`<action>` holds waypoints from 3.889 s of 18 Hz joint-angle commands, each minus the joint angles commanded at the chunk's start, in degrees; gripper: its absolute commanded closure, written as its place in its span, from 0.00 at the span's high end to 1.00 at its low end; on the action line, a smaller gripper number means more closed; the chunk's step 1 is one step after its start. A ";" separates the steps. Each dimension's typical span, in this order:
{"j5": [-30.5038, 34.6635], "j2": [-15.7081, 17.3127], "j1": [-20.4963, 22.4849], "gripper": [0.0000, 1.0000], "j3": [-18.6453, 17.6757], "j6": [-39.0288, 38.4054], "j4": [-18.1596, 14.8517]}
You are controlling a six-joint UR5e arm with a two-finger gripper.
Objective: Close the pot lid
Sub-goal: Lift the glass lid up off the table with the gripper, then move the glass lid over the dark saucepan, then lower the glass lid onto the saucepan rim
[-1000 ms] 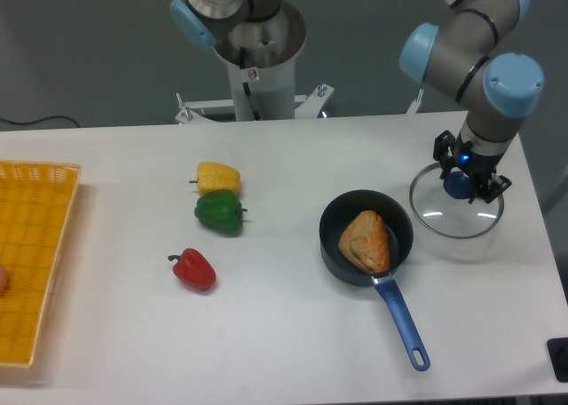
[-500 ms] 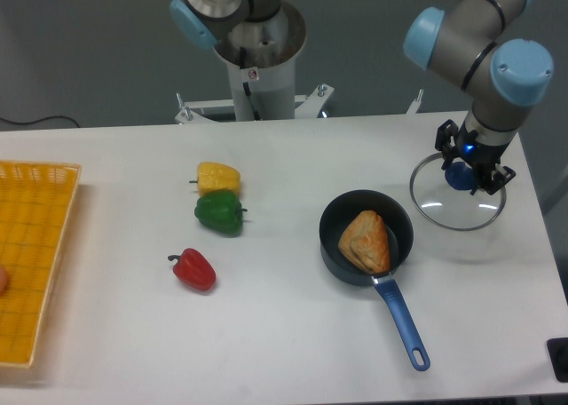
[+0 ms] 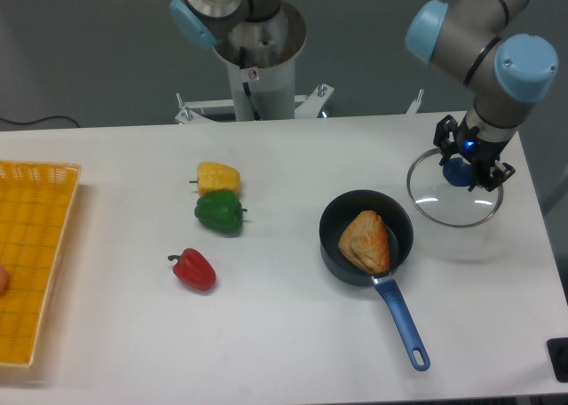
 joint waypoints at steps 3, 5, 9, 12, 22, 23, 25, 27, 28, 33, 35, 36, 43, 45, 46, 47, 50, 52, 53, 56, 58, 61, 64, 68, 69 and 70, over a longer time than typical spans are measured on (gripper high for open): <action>0.00 0.09 -1.32 0.60 0.09 -1.67 0.00; 0.00 0.09 -2.46 0.60 0.00 -3.60 0.00; 0.00 0.09 -4.92 0.60 0.00 -7.03 0.09; -0.09 0.18 -6.33 0.60 -0.09 -9.50 0.00; -0.18 0.53 -9.67 0.60 -0.70 -15.65 -0.09; -0.26 0.53 -9.93 0.60 -0.79 -15.91 -0.09; -0.35 0.53 -10.37 0.60 -1.14 -16.88 0.00; -0.96 0.53 -10.73 0.60 -1.49 -17.76 0.17; -1.23 0.53 -10.73 0.60 -1.76 -18.02 0.26; -1.49 0.62 -11.34 0.60 -2.29 -19.60 0.44; -1.58 0.62 -11.43 0.60 -2.29 -19.69 0.35; -1.58 0.70 -11.52 0.60 -2.29 -19.69 0.35; -1.58 0.53 -13.01 0.60 -1.93 -22.42 0.44; -1.58 0.44 -13.10 0.60 -1.93 -22.42 0.44; -1.58 0.44 -13.19 0.60 -1.93 -22.42 0.44; -1.58 0.36 -13.19 0.60 -1.85 -22.42 0.44; -1.58 0.18 -13.19 0.60 -1.85 -23.12 0.70; -1.58 0.09 -13.71 0.60 -1.93 -23.30 1.32; -1.58 0.09 -13.89 0.60 -1.85 -23.30 1.41; -1.58 0.09 -13.89 0.60 -1.93 -23.30 1.67; -1.50 -0.08 -13.89 0.60 -1.93 -23.47 1.67; -1.49 -0.17 -13.89 0.60 -1.93 -23.47 1.67; -1.49 -0.35 -13.98 0.60 -1.85 -23.65 1.67; -1.49 -0.61 -13.98 0.60 -1.93 -23.83 1.67; -1.49 -0.61 -13.98 0.60 -1.85 -23.83 1.67; -1.49 -0.61 -13.98 0.60 -1.85 -23.83 1.67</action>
